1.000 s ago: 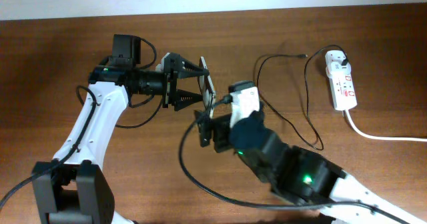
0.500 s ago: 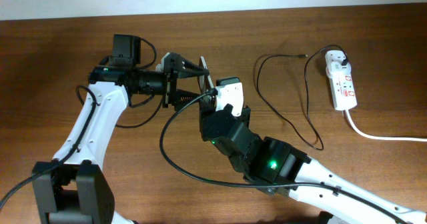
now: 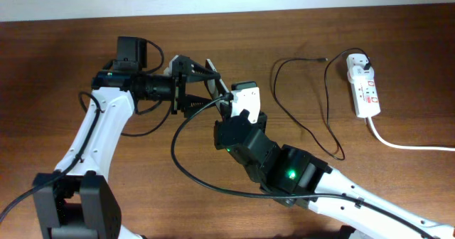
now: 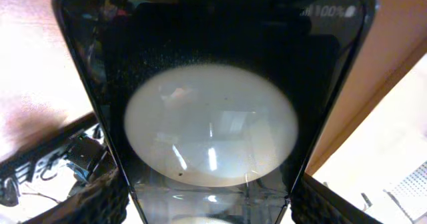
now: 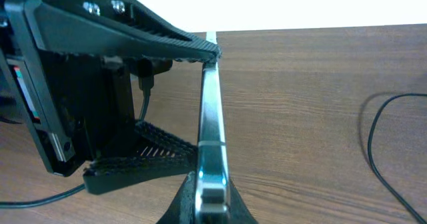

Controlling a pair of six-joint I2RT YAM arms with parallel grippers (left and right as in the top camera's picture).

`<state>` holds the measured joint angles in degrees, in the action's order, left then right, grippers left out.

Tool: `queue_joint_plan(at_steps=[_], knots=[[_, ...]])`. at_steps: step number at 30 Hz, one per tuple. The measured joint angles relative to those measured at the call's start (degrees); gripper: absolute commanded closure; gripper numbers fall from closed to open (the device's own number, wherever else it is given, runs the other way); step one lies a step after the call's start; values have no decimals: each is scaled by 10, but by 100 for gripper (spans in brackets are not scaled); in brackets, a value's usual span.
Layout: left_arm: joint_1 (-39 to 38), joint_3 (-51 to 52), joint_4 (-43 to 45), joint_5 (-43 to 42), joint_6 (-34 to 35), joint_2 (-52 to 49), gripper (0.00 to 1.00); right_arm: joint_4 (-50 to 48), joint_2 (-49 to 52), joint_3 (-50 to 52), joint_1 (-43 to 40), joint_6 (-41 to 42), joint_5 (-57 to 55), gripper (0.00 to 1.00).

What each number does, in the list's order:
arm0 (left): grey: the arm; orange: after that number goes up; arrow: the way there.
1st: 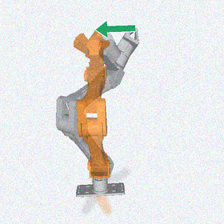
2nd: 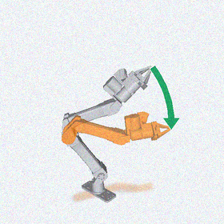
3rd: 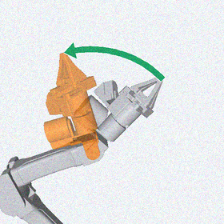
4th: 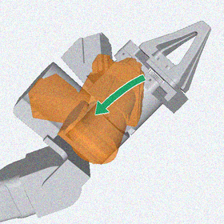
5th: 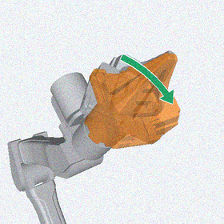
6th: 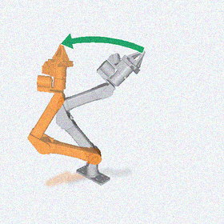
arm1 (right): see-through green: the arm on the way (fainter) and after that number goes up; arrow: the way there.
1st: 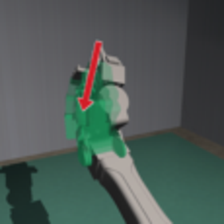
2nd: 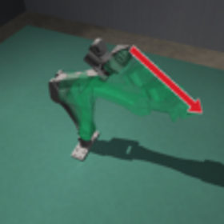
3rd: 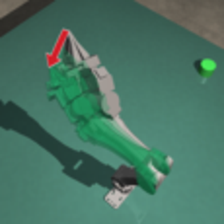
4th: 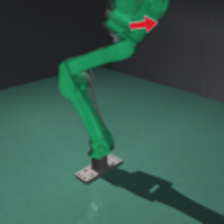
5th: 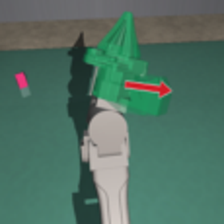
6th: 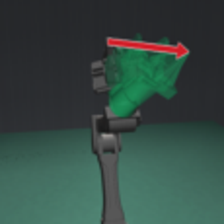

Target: Plug charger to phone and switch on socket

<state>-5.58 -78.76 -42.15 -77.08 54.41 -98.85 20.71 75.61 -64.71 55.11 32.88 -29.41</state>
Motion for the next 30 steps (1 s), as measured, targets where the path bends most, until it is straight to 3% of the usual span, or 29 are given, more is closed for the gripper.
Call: queue_joint_plan(at_steps=[1, 8, 14, 16, 18, 23, 25, 30], knots=[[0, 0, 0, 0, 1, 0, 1, 0, 0, 0, 0, -5, 2, 96], [-1, -1, 3, -5, -2, 1, 1, 32, -29, 0, 2, -12, 13, 96], [8, -2, 24, 42, -101, 2, 1, 169, -142, 0, -52, 71, 11, 96], [23, -3, 12, 86, -147, 5, 1, 233, -191, 0, -65, 109, 27, 96], [30, -6, -55, 157, -208, 12, 1, 319, -234, 0, -90, 192, 54, 96], [39, -10, -226, 400, -284, 71, 0, 320, -240, 3, -96, 295, 85, 96], [73, -9, -300, 506, -301, 152, 1, 318, -240, 20, -96, 336, 88, 96], [145, -10, -355, 599, -324, 381, 1, 237, -239, 72, -96, 377, 102, 96]])
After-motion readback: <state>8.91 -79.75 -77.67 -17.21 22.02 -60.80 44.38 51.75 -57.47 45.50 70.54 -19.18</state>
